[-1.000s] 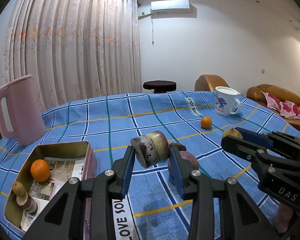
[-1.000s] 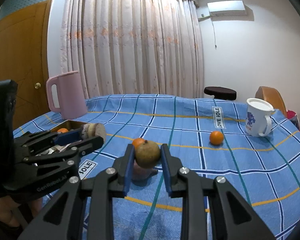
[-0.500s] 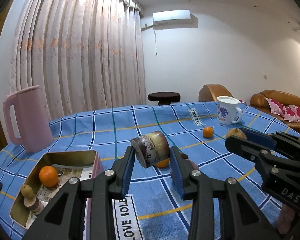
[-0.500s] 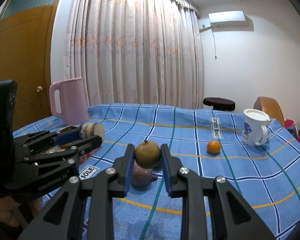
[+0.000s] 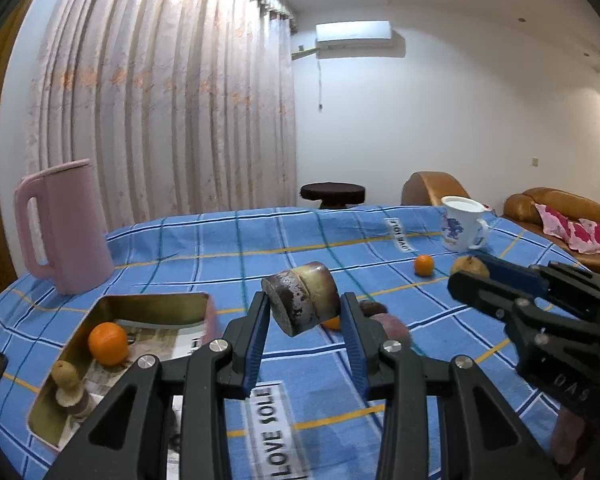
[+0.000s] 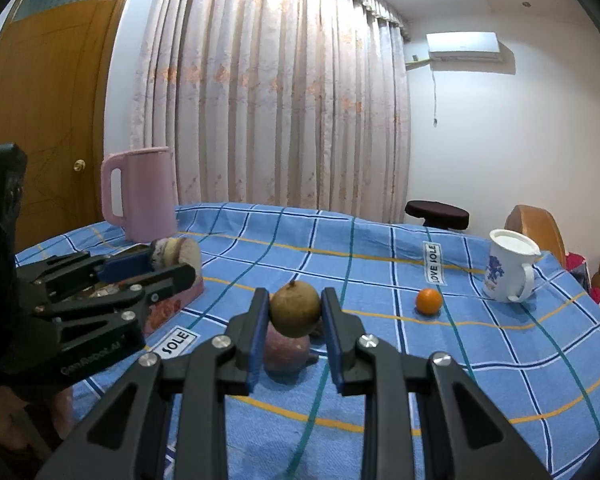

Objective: Organize fruits
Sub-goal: 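Release the striped roll into the tin with the left tool while the right tool drops the brown fruit in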

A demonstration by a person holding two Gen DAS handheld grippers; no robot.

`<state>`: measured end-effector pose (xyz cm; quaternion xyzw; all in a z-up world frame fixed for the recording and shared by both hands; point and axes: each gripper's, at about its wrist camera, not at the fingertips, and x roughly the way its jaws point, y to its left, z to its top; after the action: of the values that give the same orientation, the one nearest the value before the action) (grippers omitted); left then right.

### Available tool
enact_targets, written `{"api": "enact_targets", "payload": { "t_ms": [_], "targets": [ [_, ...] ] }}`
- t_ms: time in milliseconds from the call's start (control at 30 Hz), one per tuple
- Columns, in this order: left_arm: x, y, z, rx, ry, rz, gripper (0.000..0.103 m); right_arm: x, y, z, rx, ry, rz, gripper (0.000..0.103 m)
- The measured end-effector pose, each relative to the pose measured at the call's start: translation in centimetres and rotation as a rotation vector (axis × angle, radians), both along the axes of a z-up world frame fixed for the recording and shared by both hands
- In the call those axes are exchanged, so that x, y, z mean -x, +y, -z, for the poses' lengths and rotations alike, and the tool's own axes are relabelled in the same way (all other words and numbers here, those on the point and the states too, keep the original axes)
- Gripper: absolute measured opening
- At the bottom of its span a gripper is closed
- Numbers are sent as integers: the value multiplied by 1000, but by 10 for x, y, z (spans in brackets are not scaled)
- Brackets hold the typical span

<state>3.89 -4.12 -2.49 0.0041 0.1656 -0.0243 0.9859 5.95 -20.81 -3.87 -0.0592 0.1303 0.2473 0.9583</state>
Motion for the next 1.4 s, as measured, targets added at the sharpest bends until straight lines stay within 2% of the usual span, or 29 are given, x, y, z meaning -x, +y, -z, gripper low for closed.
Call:
{"api": "enact_targets", "payload": {
  "t_ms": [200, 400, 733, 900, 1067, 1267, 1400],
  "targets": [
    [3, 31, -8, 7, 36, -68, 38, -6, 27, -15, -23, 9, -78, 29],
    [6, 67, -6, 9, 82, -147, 38, -9, 75, -22, -22, 24, -191, 29],
    [6, 113, 10, 17, 158, -238, 38, -21, 138, -12, 6, 82, -294, 29],
    [5, 134, 21, 24, 202, -263, 38, -27, 167, -1, 32, 128, -337, 29],
    [6, 142, 23, 17, 211, -262, 38, -25, 186, 10, 64, 150, -365, 29],
    [8, 142, 26, 9, 213, -242, 38, -29, 190, 18, 70, 182, -371, 29],
    [10, 140, 27, -24, 213, -239, 38, -31, 192, 21, 80, 204, -385, 29]
  ]
}}
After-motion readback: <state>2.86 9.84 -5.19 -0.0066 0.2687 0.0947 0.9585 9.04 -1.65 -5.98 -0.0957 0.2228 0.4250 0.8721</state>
